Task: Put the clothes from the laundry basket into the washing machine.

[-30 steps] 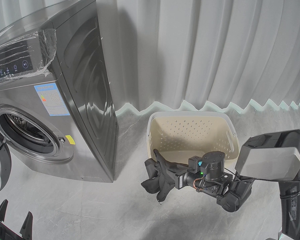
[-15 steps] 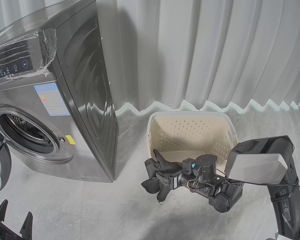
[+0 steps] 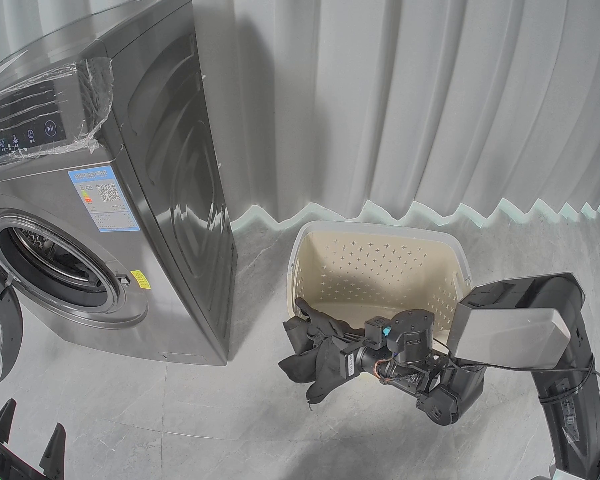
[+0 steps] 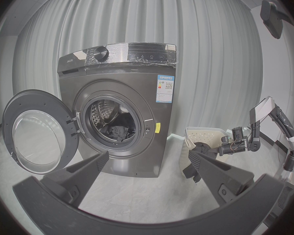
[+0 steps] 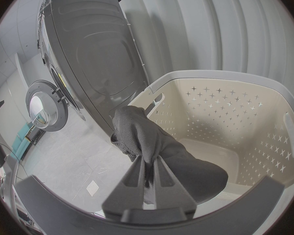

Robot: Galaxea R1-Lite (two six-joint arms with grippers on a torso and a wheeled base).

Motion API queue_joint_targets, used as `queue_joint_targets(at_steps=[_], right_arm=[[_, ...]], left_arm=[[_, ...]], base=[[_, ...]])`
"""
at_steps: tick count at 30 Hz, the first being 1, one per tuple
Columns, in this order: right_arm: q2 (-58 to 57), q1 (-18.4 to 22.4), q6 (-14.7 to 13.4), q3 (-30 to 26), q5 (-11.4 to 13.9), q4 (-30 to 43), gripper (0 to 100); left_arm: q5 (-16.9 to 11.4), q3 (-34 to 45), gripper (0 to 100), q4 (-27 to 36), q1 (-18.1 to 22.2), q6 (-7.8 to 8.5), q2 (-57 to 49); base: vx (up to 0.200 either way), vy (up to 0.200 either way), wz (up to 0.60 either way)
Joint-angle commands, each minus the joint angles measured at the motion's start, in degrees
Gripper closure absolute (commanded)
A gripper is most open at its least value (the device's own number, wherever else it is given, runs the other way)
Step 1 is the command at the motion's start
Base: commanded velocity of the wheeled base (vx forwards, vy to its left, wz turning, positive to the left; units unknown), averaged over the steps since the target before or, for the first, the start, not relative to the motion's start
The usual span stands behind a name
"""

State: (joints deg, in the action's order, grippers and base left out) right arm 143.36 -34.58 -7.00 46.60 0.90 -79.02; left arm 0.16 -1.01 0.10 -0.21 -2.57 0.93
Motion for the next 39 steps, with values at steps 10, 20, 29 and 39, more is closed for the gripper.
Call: queue_joint_targets(at_steps=[10,20,29,39], right_arm=[[-10.2,-0.3,0.1,-7.4,-0.4,-3.2,100],[-26.0,-0.1,-0.4,-12.8,-5.3,-4.3,100],[-41.1,1.5,0.1,-17.0,-6.2,-3.1,100],[-50.7,3.8,2.8,-18.6,-6.6,1.9,100]], left_arm=[[0.0,0.8,0,0.0,0.0,-0.06,-0.7],[0.0,0.8,0,0.0,0.0,-0.06,-0.8],[0.0,0.8,0,0.0,0.0,0.02,-0.8],[0.0,0.8,0,0.0,0.0,-0.06,-0.8]], base=[[0.000,0.000,0.00],[0.000,0.000,0.00],[0.000,0.000,0.00],[0.000,0.000,0.00]])
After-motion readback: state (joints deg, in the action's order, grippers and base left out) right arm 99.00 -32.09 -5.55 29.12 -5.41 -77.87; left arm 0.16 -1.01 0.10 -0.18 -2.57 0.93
